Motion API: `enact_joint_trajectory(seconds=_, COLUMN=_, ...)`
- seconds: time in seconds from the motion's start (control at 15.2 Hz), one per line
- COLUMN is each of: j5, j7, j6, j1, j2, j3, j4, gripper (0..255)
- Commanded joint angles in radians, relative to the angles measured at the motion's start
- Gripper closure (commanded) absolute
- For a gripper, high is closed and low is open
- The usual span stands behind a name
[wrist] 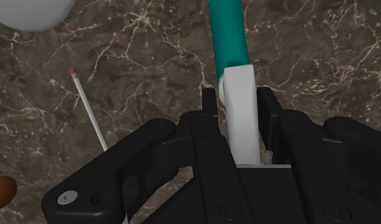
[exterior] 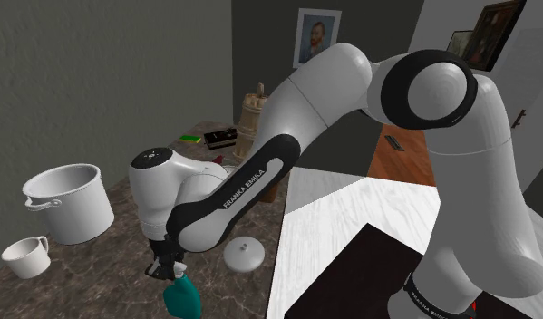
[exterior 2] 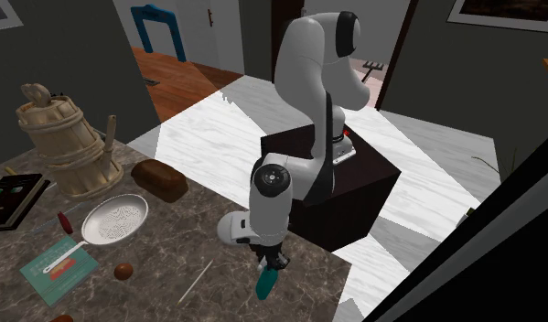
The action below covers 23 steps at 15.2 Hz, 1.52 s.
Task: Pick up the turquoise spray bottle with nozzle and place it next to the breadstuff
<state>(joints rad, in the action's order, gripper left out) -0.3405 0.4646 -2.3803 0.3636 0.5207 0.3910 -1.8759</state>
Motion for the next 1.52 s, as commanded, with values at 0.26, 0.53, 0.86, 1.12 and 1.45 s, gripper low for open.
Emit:
enact_joint_trajectory(seconds=0.26, j5=0.005, j7=-0.004, j6=0.009, j1=-0.003, j2=-0.009, j3=0.003, j4=0.001, gripper=255)
enact_joint_trajectory(seconds=0.53, j5=0.026, j7=-0.018, j6=0.047, j1=-0.012, j2=-0.044, j3=0.017, j4=0.006, gripper=255)
enact_joint_trajectory(seconds=0.86, j5=0.052, j7=-0.036, j6=0.097, j1=-0.023, j2=-0.085, j3=0.032, j4=0.018, gripper=255)
enact_joint_trajectory(seconds=1.12, j5=0.071, j7=-0.050, j6=0.138, j1=-0.030, j2=-0.115, j3=0.043, j4=0.031, gripper=255)
enact_joint_trajectory(seconds=1.45, j5=0.094, j7=-0.067, j6=0.191, j1=-0.037, j2=-0.149, j3=0.053, j4=0.054, gripper=255)
